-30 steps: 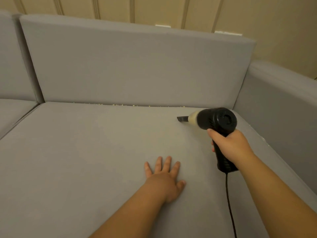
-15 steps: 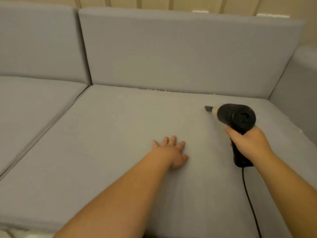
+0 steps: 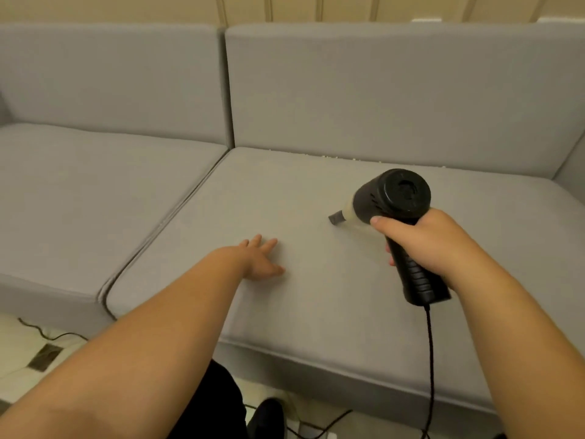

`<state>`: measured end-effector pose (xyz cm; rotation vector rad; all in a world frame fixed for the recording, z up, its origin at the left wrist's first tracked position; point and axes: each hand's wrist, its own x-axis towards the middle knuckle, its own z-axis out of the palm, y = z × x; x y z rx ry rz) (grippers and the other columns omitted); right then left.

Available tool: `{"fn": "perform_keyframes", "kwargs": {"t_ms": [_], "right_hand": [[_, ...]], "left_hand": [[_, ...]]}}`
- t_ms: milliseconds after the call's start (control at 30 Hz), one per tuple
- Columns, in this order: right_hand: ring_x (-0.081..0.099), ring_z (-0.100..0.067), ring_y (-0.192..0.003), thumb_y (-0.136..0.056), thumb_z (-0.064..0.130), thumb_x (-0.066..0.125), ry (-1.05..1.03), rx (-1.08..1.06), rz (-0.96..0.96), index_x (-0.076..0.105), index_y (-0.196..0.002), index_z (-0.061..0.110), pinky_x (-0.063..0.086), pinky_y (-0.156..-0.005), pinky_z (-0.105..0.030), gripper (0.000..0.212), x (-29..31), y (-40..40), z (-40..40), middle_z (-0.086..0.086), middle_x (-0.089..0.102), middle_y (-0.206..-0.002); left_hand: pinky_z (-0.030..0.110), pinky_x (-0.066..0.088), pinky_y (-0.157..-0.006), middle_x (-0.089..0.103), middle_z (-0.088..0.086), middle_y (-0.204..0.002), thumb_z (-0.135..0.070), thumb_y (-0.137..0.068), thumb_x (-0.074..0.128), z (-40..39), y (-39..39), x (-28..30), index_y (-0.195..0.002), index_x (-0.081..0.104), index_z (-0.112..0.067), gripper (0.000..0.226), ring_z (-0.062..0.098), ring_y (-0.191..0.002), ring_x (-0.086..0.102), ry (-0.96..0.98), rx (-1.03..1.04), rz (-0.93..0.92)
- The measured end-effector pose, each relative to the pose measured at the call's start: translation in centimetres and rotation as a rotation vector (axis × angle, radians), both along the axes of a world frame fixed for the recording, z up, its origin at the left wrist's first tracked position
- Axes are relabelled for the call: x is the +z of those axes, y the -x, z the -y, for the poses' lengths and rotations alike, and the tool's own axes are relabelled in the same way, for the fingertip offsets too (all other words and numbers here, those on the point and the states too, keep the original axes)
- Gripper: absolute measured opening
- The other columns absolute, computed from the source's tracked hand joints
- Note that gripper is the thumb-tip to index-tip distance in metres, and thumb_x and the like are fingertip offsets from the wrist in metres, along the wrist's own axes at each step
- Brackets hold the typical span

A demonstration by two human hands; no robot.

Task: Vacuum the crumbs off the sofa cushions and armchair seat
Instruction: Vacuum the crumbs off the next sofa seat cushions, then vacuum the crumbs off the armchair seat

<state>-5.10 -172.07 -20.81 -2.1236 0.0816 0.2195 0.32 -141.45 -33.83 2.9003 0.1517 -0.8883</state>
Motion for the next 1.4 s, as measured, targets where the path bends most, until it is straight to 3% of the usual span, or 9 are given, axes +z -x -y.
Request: {"fn": "perform_keyframes", "kwargs": {"t_ms": [233,433,600,767,900,1033,1200,1400], "right_hand": [[0.079,-0.023,-0.067,-0.088,0.045,0.077,0.087,0.131,-0.057,0.074,-0.094,0.018,0.064,-0.082,-0.045,0.028,4.6,3.1,-2.3,-0.008,0.080,-0.077],[0.079,-0.023,-0.070,-0.089,0.045,0.076,0.067,0.247,-0.039,0.074,-0.091,0.019,0.064,-0.084,-0.048,0.027,3.3,4.6,-2.9,-0.007,0.079,-0.077],[0.078,-0.021,-0.072,-0.089,0.044,0.077,0.031,0.338,0.002,0.068,-0.080,0.025,0.063,-0.082,-0.043,0.023,-0.1,2.6,-5.6,0.000,0.076,-0.071],[0.077,-0.017,-0.074,-0.091,0.042,0.077,-0.059,0.341,-0.002,0.069,-0.089,0.027,0.061,-0.077,-0.036,0.017,-3.6,-2.5,-8.5,-0.001,0.075,-0.074],[0.071,-0.015,-0.072,-0.092,0.043,0.074,-0.081,0.249,0.009,0.070,-0.088,0.026,0.048,-0.063,-0.026,0.018,-4.7,-7.6,-9.5,-0.001,0.074,-0.072],[0.070,-0.018,-0.067,-0.089,0.036,0.077,-0.095,0.169,-0.117,0.072,-0.078,0.015,0.050,-0.062,-0.030,0.024,-4.2,-9.3,-9.6,-0.004,0.074,-0.068],[0.069,-0.023,-0.065,-0.085,0.026,0.080,0.068,0.226,-0.406,0.073,-0.067,0.015,0.052,-0.065,-0.031,0.022,1.7,-7.8,-9.7,-0.003,0.072,-0.062],[0.069,-0.027,-0.074,-0.080,0.021,0.085,0.189,0.158,-0.523,0.074,-0.082,0.017,0.054,-0.067,-0.034,0.011,9.7,-5.1,-12.1,-0.007,0.073,-0.072]], "left_hand": [[0.054,0.011,-0.127,-0.013,0.000,-0.173,-0.069,-0.097,0.047,0.6,2.2,0.9,-0.165,-0.002,-0.041,0.088,0.032,-0.160,0.003,-0.051,-0.042,-0.068],[0.052,0.019,-0.126,-0.011,0.001,-0.174,-0.064,-0.101,0.046,0.3,3.0,1.8,-0.166,-0.001,-0.037,0.085,0.035,-0.158,0.016,-0.057,-0.031,-0.126],[0.056,0.018,-0.125,-0.009,0.003,-0.174,-0.061,-0.102,0.044,-0.5,3.1,2.0,-0.166,-0.002,-0.034,0.083,0.037,-0.158,0.011,-0.116,-0.023,-0.080],[0.072,0.009,-0.120,-0.023,-0.004,-0.171,-0.070,-0.100,0.032,-2.8,1.1,-0.8,-0.162,-0.012,-0.042,0.081,0.030,-0.159,-0.015,-0.114,0.129,0.022],[0.072,0.008,-0.120,-0.023,-0.005,-0.171,-0.071,-0.102,0.022,-4.0,-3.4,-1.2,-0.162,-0.014,-0.042,0.076,0.027,-0.159,-0.014,-0.113,0.165,0.057],[0.071,0.008,-0.120,-0.021,-0.006,-0.172,-0.070,-0.102,0.024,-3.7,-5.8,-1.0,-0.163,-0.013,-0.038,0.078,0.028,-0.159,-0.014,-0.074,0.167,-0.016],[0.073,0.005,-0.120,-0.018,-0.003,-0.172,-0.061,-0.106,0.029,-5.5,-3.4,4.0,-0.165,-0.009,-0.032,0.076,0.027,-0.159,-0.013,-0.036,0.183,-0.196],[0.073,0.001,-0.121,-0.016,0.000,-0.173,-0.061,-0.107,0.029,-9.1,0.9,15.3,-0.166,-0.005,-0.029,0.075,0.030,-0.159,-0.013,0.009,0.206,-0.295]]}}
